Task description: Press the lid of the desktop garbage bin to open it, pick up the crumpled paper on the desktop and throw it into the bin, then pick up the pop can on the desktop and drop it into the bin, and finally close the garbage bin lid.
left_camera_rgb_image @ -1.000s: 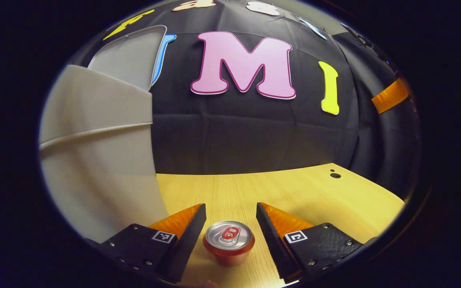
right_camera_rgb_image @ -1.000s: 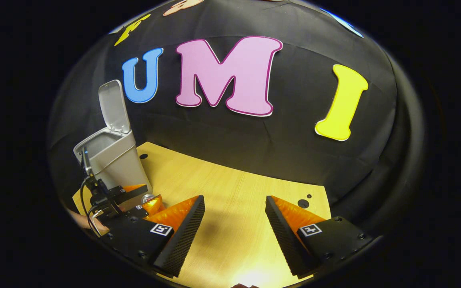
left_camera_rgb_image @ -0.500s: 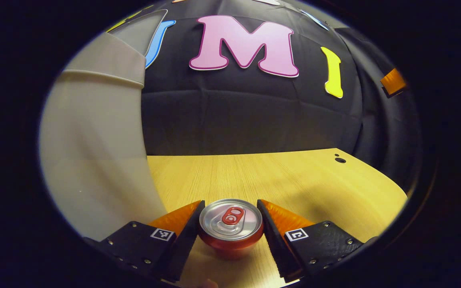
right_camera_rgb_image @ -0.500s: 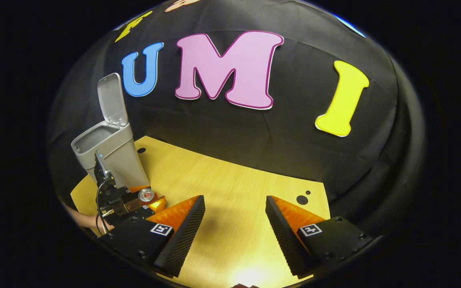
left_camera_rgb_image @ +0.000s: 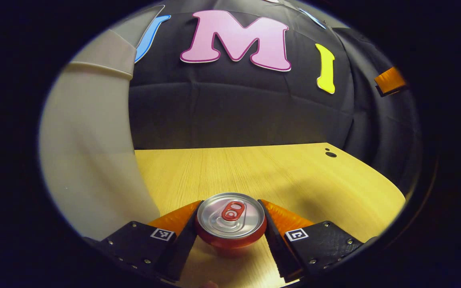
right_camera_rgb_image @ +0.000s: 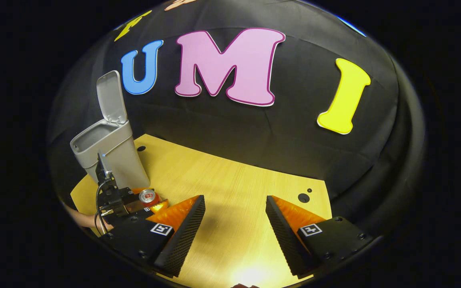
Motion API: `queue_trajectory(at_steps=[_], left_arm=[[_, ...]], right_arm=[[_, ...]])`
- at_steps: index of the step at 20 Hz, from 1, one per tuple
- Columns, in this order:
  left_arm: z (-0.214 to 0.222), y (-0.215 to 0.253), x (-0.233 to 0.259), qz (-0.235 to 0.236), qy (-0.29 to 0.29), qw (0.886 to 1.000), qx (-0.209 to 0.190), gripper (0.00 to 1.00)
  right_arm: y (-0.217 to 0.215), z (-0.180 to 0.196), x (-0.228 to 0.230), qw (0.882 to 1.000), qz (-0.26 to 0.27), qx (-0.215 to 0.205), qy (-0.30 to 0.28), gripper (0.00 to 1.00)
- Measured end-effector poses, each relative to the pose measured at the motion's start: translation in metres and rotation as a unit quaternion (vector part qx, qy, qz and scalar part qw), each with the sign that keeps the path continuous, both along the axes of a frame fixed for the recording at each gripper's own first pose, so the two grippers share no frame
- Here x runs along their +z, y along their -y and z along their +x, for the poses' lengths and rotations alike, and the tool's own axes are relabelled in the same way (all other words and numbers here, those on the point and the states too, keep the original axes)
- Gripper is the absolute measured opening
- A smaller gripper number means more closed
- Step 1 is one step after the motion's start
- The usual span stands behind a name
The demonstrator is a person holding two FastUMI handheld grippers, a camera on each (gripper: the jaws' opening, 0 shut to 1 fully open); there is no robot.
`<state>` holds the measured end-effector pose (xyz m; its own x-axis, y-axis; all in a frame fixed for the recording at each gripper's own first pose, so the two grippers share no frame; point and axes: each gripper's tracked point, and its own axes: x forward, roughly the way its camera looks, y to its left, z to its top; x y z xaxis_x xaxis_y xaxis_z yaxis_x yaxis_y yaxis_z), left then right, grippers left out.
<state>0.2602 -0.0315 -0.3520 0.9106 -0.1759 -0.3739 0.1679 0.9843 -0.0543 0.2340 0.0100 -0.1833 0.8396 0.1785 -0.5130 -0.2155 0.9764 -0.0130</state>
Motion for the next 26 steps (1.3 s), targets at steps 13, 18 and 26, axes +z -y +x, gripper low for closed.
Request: queue_trajectory(at_steps=[13,18,26], left_arm=[[-0.008,0.014,0.041,0.004,0.012,1.000,-0.013,0.86],[-0.015,0.017,0.131,0.000,0.066,0.998,-0.017,0.86],[-0.044,-0.016,0.296,0.007,0.142,0.990,-0.013,0.84]], right_arm=[[0.007,-0.011,0.008,1.000,0.001,-0.010,0.009,0.99],[0.003,-0.019,0.017,1.000,0.008,-0.010,0.018,0.99],[-0.019,-0.033,0.040,0.999,0.019,-0.001,0.043,0.98]])
